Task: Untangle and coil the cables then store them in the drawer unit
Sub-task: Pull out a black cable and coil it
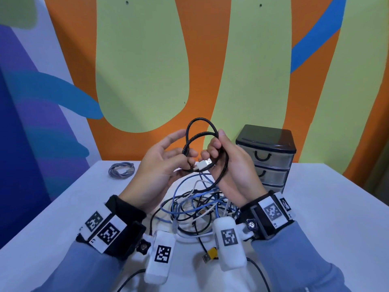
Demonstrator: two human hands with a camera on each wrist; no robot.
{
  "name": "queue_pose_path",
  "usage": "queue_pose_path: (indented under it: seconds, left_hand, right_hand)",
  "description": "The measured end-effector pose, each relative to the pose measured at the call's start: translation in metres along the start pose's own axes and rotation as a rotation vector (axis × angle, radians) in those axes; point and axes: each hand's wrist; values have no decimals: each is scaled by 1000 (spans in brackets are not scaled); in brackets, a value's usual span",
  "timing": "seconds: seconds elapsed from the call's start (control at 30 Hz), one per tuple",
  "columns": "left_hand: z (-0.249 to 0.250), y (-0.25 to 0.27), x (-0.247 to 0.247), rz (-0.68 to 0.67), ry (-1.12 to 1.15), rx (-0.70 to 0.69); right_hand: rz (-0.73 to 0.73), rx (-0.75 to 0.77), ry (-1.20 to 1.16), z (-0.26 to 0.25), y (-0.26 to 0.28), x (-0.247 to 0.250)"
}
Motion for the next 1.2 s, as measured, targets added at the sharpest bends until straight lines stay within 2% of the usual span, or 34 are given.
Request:
queue_pose_path:
  seconds: [0.07,0.13,0.2,0.3,0.4,0.47,0.57,0.63,0.73,0.83,0.9,0.97,1.03,1.07,1.2]
  left_hand:
    - [-3,-2,4,111,-253,-31]
    - [-8,-4,10,212,-536,-120]
    - [-11,-5,16,220,-712,-194]
    - [-8,-6,20,145,-798,-217]
    - [-5,-8,24,189,-813,-248]
    - [-6,-9,27,212,-920,-331]
    - [-14,-10,29,198,-1105,-532]
    - [-17,-10,25,205,-1144,-568]
    - [-16,-4,13,126,-1031,-461]
    - [-12,1,-1,-19,-599,-228]
    - [-11,2,-4,-56,-381,-142]
    - [-9,1,-4,-52,-215,-88]
    - [-7,2,-5,-2,-117,-86]
    - [-6,2,-6,33,-104,-109]
    - [-5,5,-12,108,-42,-212]
  right_hand:
    - [-13,26,34,0,1,-1]
    - [-3,65,51,-2,0,-1]
    - [8,86,10,-8,-3,4]
    - [-6,53,-112,-17,-7,13]
    - [-81,-13,-244,-18,-6,18]
    - [-114,-28,-277,-18,-4,17]
    - [-135,-7,-294,-17,-1,11]
    - [-149,-2,-313,-13,0,6]
    - [-145,9,-299,-3,3,-4]
    - [-63,107,-142,5,3,-11]
    - [24,257,103,6,0,-7]
    - [93,414,458,6,-1,-2]
    - [123,469,720,8,-3,3]
    - [117,463,773,8,-3,5]
    - [47,402,745,10,-3,3]
Point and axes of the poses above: each hand's wrist, its own y-axis away from the middle knuckle, its own x-axis out of the back of the hand, z = x × y, and after that the axes turned 5 degrees about -y, right-handed
